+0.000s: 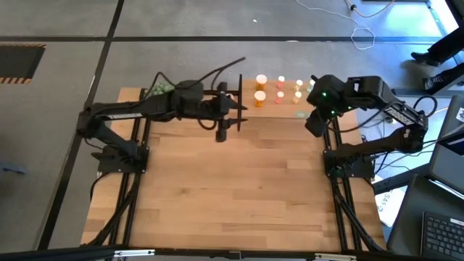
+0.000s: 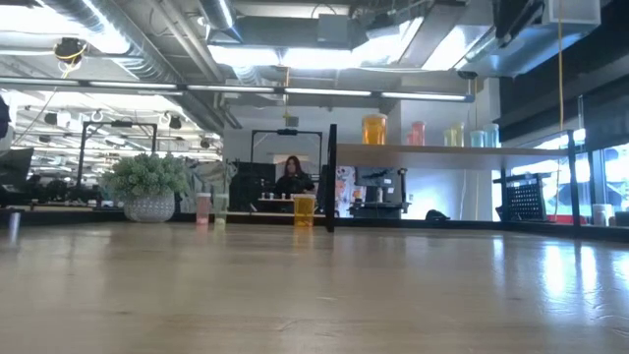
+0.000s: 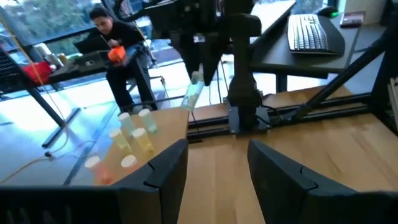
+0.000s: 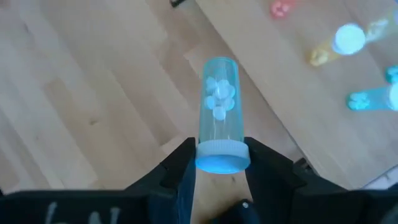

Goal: Pick and place medicine bottles onto shelf by color
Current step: Put the blue pill bottle on the shelf aligned with the other blue pill bottles

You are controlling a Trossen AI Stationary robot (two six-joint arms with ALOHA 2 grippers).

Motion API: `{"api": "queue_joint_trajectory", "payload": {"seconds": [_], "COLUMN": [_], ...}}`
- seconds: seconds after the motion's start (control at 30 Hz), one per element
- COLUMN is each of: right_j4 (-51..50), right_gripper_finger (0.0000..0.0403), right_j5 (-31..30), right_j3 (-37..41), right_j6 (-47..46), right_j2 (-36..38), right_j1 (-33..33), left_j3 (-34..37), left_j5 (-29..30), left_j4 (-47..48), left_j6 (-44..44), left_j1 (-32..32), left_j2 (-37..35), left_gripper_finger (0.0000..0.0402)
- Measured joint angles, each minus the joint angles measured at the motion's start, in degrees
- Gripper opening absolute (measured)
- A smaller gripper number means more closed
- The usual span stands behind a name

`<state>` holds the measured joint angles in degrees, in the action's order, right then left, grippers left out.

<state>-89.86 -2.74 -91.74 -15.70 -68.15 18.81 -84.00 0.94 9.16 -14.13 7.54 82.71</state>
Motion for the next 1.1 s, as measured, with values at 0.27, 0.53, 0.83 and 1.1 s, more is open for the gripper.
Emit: {"api": "queue_joint_trajectory", "payload": {"seconds": [0.27, 0.53, 0.83, 1.1], "right_j4": [-0.12, -0.22, -0.13, -0.13], "right_gripper_finger": [0.0124, 0.0124, 0.0124, 0.0124], "right_j5": [9.94, 17.58, 18.91, 18.49], "right_j3": [7.27, 15.36, 19.89, 19.96], "right_j6": [0.94, -1.44, -2.21, -8.39], "right_j2": [1.15, 1.63, 1.84, 1.82], "right_j1": [3.84, 4.61, 2.86, -1.19], "left_j3": [-4.11, -4.13, -4.11, -3.99], "left_j5": [-2.11, -2.15, -5.84, -9.48], "left_j4": [3.84, 5.86, 12.89, 14.77], "left_j6": [-0.07, -0.06, 2.71, 5.0], "left_j1": [1.92, 3.03, 3.57, 3.73], "left_j2": [2.61, 2.58, 2.75, 4.72], "left_gripper_finger": [0.0163, 0.0163, 0.0163, 0.0163]}}
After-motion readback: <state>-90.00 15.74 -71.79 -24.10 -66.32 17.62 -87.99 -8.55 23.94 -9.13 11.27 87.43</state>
